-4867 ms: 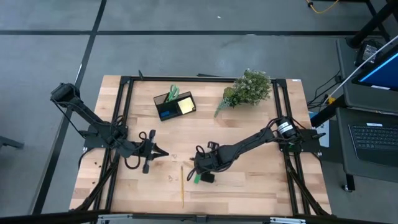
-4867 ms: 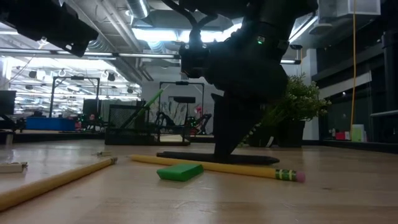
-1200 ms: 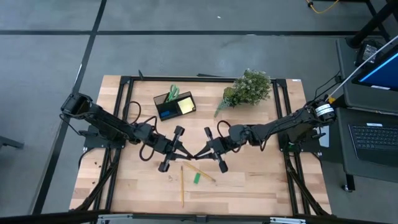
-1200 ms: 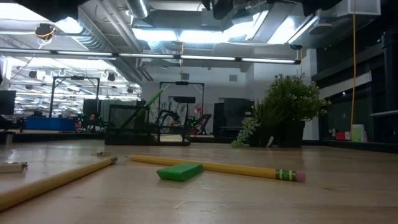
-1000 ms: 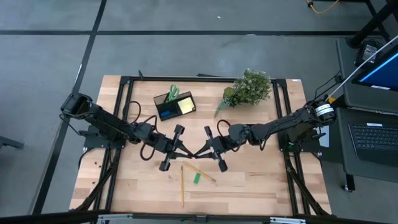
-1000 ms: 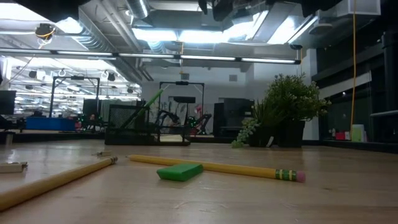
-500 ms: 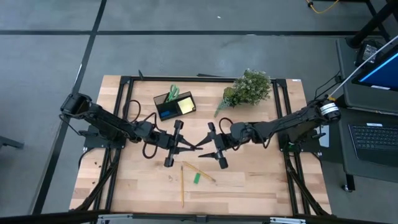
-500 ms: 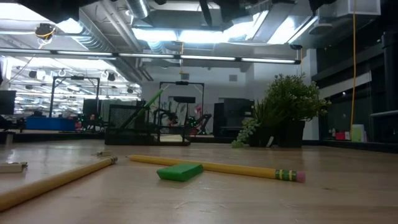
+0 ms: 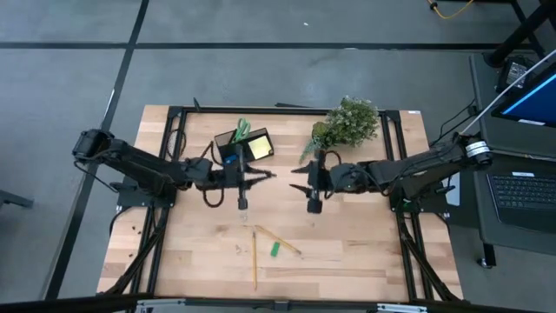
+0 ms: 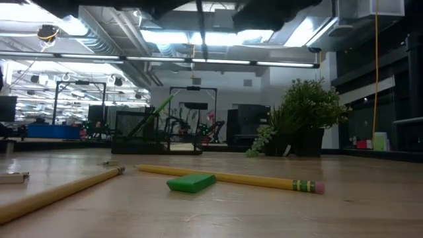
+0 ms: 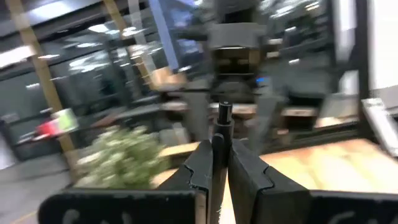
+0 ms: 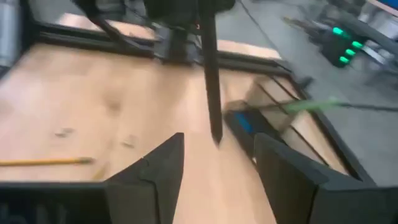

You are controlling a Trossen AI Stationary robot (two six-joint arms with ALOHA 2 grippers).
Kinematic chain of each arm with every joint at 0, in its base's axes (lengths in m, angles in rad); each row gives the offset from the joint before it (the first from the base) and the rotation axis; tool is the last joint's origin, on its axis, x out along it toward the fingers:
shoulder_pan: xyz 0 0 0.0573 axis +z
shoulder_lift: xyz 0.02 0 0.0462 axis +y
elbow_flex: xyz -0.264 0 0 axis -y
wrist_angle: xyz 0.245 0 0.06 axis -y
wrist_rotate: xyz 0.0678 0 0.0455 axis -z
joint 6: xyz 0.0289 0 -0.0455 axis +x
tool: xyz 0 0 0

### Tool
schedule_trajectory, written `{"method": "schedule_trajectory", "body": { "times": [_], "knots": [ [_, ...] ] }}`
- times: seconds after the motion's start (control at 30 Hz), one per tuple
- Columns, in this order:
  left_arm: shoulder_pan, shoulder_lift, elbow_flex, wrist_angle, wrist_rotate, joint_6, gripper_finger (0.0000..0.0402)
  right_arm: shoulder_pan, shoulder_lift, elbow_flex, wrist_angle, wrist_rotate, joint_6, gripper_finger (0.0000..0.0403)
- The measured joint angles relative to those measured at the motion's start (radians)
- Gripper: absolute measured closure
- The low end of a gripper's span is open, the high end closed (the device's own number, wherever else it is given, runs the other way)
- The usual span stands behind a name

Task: Pick and place office supplies into organizer
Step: Put the black pen into the desk organizer

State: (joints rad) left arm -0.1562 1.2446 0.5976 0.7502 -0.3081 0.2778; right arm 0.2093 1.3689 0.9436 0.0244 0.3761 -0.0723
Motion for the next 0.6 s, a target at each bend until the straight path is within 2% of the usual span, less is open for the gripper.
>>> {"method": "schedule_trajectory", "body": {
  "times": [0.13, 0.27, 0.33, 0.37, 0.6],
  "knots": [
    [0.008, -0.06, 0.0, -0.039, -0.142, -0.018, 0.0378, -0.004, -0.011, 0.0, -0.041, -0.004, 0.044, 0.0251],
    [0.022, -0.095, -0.001, -0.06, -0.346, -0.047, 0.0378, -0.005, -0.002, 0.0, -0.058, -0.004, 0.06, 0.0332],
    [0.035, -0.102, -0.001, -0.084, -0.411, -0.064, 0.0378, -0.006, -0.003, 0.0, -0.057, -0.004, 0.089, 0.0379],
    [0.043, -0.103, -0.001, -0.104, -0.429, -0.079, 0.0378, -0.006, -0.003, 0.0, -0.058, -0.004, 0.095, 0.039],
    [0.134, -0.103, -0.002, -0.205, -0.455, -0.201, 0.0378, -0.002, -0.003, 0.0, -0.082, -0.02, 0.125, 0.0398]
  ]
}}
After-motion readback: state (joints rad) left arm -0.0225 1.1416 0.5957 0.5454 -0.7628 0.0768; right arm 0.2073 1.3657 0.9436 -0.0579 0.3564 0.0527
